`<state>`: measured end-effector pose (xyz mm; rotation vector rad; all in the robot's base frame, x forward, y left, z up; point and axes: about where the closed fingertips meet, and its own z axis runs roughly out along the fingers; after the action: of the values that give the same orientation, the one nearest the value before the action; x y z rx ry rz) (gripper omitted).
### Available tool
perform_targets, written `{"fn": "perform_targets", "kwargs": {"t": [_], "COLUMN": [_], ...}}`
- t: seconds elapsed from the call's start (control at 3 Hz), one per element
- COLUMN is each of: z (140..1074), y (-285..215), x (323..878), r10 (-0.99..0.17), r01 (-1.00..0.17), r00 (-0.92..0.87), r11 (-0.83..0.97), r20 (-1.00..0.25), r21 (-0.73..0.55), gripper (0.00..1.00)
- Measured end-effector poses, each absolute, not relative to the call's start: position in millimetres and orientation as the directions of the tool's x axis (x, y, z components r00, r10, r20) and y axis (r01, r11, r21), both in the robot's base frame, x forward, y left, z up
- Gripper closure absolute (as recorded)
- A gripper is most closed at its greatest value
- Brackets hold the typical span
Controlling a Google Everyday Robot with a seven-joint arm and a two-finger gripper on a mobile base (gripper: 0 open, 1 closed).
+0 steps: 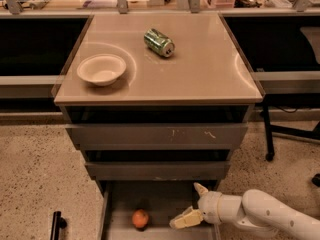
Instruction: Pick orange from bottom drawer and place on counter
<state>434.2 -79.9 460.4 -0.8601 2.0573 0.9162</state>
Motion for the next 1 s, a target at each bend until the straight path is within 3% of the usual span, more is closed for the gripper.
{"fn": "perform_targets", "kwargs": {"t": [0.67, 1.0], "z": [445, 403], "y": [-76, -67], "x": [435, 444], "r10": [-0.257, -0.194], "r01": [-0.796, -0.826], "r00": [-0.499, -0.455], "r11": [0.513, 0.456], "r20": [-0.828, -0.869], "r21": [0.321, 0.331], "gripper": [0.00, 0.00]}}
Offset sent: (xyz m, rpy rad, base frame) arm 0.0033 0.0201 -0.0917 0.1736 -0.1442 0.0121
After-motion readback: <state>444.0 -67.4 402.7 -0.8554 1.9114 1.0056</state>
